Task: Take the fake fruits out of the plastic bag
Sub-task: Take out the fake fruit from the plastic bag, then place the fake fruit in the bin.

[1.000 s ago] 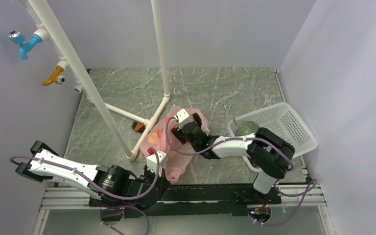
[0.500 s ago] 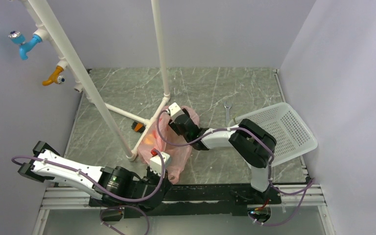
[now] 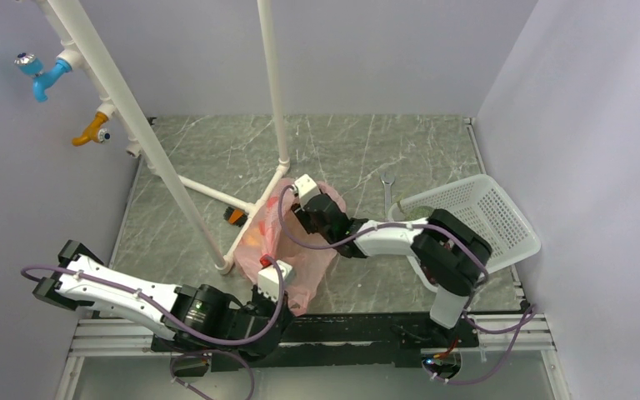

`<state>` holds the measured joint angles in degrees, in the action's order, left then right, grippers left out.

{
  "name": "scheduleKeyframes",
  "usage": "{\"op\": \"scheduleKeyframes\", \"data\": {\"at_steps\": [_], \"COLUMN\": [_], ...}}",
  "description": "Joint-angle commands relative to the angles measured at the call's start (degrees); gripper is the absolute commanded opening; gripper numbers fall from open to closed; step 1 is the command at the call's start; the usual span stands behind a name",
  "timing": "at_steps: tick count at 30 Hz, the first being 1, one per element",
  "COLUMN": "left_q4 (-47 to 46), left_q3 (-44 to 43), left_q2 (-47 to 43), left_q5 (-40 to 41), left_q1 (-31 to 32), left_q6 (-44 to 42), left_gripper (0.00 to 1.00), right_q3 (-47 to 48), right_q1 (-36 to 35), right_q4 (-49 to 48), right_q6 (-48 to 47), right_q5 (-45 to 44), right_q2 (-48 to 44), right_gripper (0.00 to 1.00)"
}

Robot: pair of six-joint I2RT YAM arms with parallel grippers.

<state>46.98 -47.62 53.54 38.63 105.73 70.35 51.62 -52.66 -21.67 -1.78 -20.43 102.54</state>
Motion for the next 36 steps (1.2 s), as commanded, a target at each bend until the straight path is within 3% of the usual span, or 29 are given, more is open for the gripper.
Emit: {"op": "scheduleKeyframes", "data": {"at_steps": [1, 5, 16, 19, 24, 29, 36], "left_q4": [-1.7, -2.1, -2.8, -3.3, -3.1, -2.6, -2.7], "left_q3": [-1.1, -1.3, -0.9, 0.0, 0.7, 0.7, 0.6], "left_q2": [0.5, 0.9, 1.7, 1.4, 1.0, 1.4, 1.8], "left_q5": [-0.5, -0.6, 0.0, 0.0, -0.2, -0.5, -0.6], "left_q1": [0.6, 0.6, 0.6, 0.6, 0.6, 0.7, 0.6], "left_q6": [0.8, 0.6, 0.5, 1.0, 1.9, 2.3, 2.3], "left_gripper": [0.0, 0.0, 0.0, 0.0, 0.0, 0.0, 0.0], "right_q3": [-2.9, -6.6, -17.1, -16.1, -11.2, -1.8, -0.4], "right_q1": [-1.3, -3.0, -5.4, -5.6, -5.5, -5.5, -5.3], "right_q4": [1.9, 4.2, 6.8, 10.2, 19.7, 33.7, 39.8], "right_q6": [6.1, 10.6, 27.0, 28.5, 25.4, 18.4, 15.1], "right_q5": [4.0, 10.1, 38.2, 40.2, 32.1, 19.8, -9.1], "right_q2": [-8.3, -15.8, -33.6, -38.6, -48.7, -52.8, -60.4], "right_gripper": [0.07, 0.03, 0.01, 0.01, 0.0, 0.0, 0.0]}}
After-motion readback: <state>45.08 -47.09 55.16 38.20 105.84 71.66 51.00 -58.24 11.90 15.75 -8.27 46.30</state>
